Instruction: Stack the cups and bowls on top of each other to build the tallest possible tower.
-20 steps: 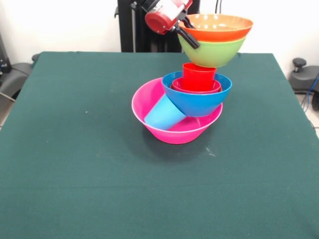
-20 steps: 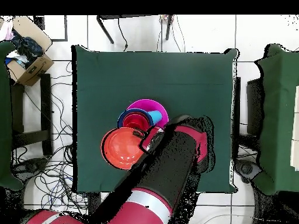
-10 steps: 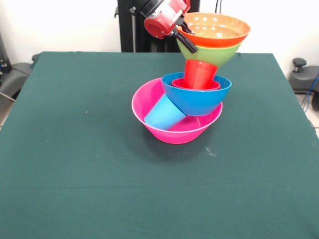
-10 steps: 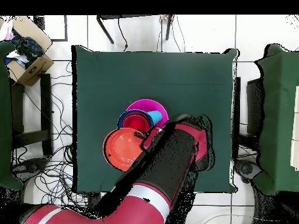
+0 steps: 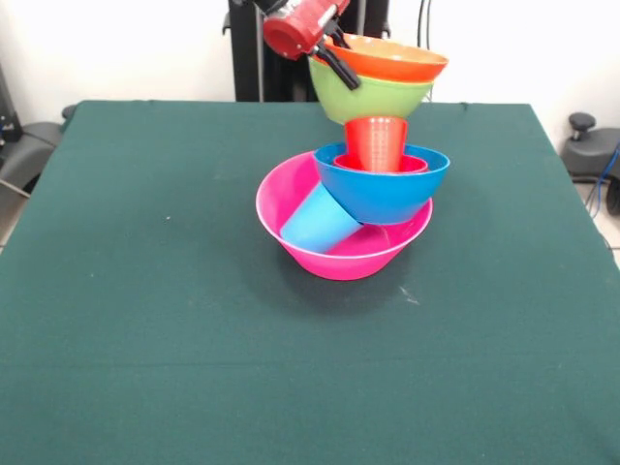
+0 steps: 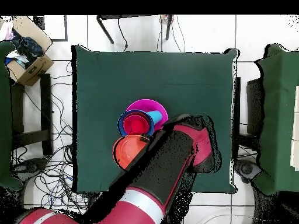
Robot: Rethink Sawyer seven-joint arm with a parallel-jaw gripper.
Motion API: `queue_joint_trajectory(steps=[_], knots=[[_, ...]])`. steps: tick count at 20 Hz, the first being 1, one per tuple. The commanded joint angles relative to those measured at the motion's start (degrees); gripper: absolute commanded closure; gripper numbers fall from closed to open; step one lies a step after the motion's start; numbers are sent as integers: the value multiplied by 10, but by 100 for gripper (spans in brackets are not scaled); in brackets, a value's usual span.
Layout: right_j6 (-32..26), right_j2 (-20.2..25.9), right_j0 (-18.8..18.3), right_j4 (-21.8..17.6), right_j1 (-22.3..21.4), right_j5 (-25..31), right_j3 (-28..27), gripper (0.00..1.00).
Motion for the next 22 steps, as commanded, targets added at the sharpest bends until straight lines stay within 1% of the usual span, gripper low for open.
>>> queue_joint_trajectory(steps=[1, 7, 11, 13, 15, 22], knots=[[41, 6, 18, -49, -41, 2, -52, 100], [44, 3, 26, -45, -61, -2, -42, 100], [33, 16, 29, -24, -69, 7, -36, 100], [24, 30, 24, -6, -79, 8, -32, 100], [18, 38, 21, 2, -84, 8, -30, 100], [-3, 54, 8, 12, -83, 20, -27, 100]])
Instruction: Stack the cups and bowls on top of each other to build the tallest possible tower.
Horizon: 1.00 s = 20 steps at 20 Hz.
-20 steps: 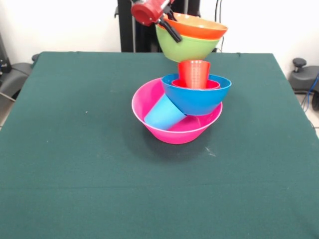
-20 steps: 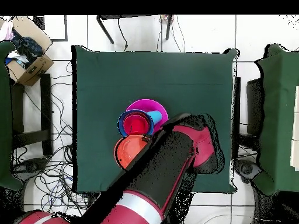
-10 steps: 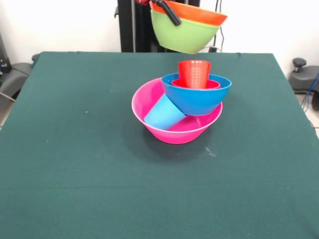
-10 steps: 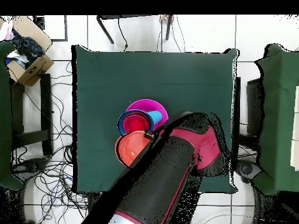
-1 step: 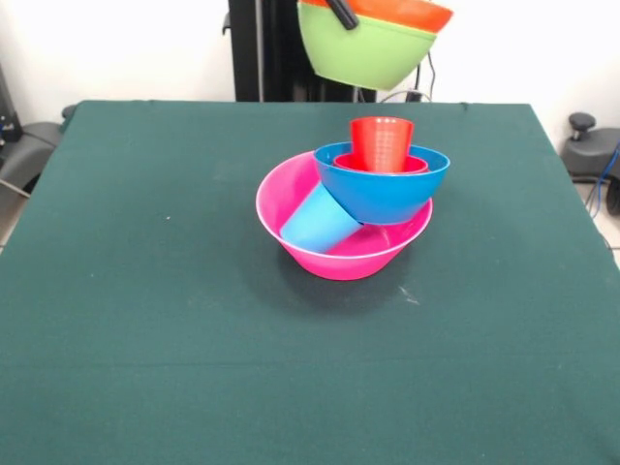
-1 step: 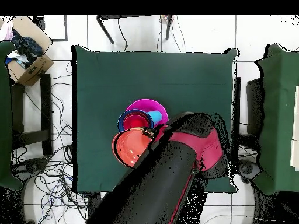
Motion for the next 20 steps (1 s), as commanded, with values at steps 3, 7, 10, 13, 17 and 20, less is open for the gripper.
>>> queue_joint_trajectory(steps=[3, 7, 10, 13, 17, 20], knots=[[-7, 94, -14, 39, 2, 26, -17, 100], [-18, 103, -18, 55, 7, 41, -16, 100], [-28, 106, -19, 62, 14, 49, -16, 100], [-33, 107, -21, 64, 19, 52, -16, 100], [-39, 109, -21, 67, 19, 54, -15, 100], [-40, 112, -25, 70, 23, 57, -15, 100]])
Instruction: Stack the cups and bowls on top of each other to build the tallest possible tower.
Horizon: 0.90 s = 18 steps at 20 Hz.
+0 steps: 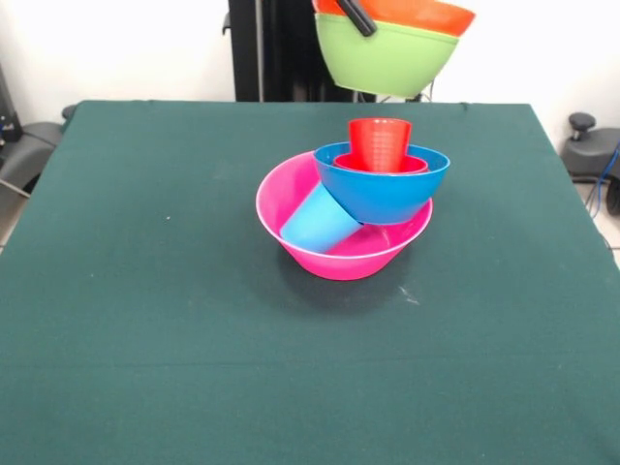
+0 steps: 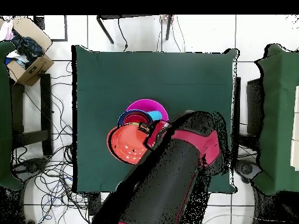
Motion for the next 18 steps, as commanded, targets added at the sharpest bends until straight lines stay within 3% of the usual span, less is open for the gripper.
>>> queue_joint_trajectory(steps=[1, 18], knots=[[-42, 88, -11, 36, 27, 58, -15, 100], [-58, 89, -18, 31, 60, 88, -20, 100]])
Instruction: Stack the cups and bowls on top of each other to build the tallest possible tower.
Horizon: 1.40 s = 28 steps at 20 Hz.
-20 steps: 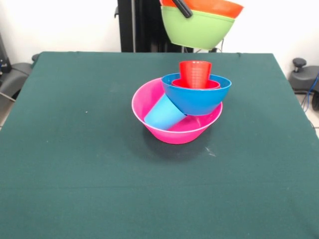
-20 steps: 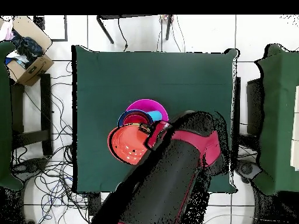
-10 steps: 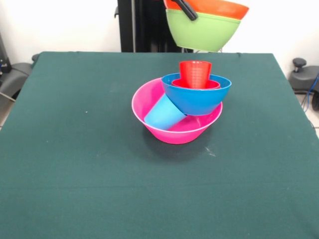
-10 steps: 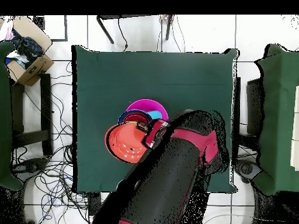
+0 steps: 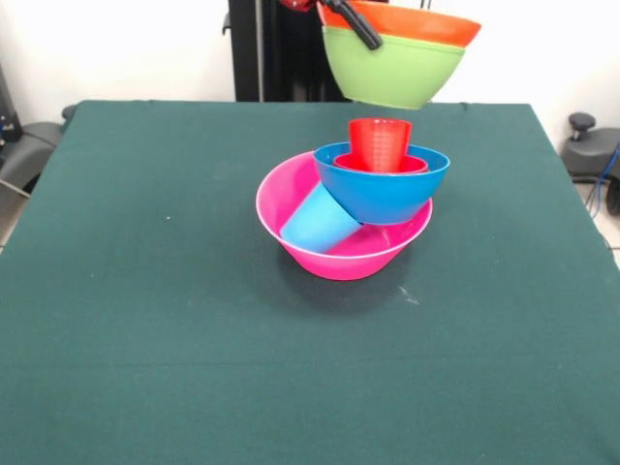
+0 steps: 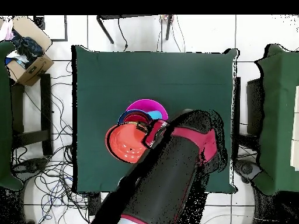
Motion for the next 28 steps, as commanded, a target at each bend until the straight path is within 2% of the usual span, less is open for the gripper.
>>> queue_joint_trajectory(steps=[1, 16, 28], knots=[[-58, 78, -12, 22, 48, 86, -21, 100], [-44, 65, -2, 11, 71, 96, -28, 100], [-53, 61, -2, 12, 55, 87, -25, 100]])
